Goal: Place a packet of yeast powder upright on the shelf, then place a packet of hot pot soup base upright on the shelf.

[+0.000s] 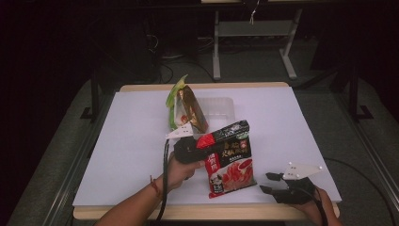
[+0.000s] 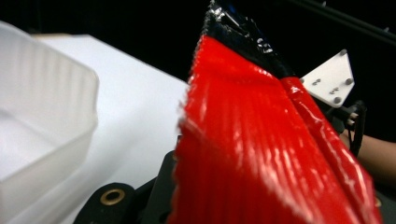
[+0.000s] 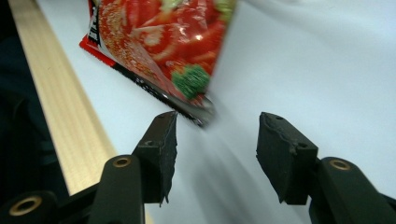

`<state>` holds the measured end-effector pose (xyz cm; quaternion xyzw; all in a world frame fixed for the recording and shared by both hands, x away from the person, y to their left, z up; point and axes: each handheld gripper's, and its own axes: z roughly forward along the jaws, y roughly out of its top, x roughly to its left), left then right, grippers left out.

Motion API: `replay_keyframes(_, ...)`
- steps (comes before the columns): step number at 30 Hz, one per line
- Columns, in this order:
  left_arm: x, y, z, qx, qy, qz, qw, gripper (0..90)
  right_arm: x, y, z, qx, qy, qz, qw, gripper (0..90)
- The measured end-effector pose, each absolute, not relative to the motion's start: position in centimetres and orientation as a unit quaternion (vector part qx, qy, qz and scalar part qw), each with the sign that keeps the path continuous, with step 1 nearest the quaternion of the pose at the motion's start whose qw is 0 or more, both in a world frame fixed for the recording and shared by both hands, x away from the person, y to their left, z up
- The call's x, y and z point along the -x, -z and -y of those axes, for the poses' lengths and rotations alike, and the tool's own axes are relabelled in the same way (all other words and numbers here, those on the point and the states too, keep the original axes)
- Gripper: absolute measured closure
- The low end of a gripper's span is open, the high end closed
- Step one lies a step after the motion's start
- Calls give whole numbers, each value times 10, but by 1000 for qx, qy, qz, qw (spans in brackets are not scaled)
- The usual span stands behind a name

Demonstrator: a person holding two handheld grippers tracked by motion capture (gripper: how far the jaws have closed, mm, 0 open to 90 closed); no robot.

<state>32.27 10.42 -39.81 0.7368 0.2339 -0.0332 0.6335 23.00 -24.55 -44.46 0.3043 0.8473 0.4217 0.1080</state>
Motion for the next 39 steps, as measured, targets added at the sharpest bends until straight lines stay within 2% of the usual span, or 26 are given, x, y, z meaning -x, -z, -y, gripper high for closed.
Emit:
replay_keyframes(17, -316, 384, -115, -720, -27, -238, 652, 820, -234, 441, 259, -335, -427, -829, 137, 436)
replay_keyframes(39, -310, 358, -122, -691, -97, -244, 673, 819, -229, 438, 261, -328, -439, -823, 151, 396)
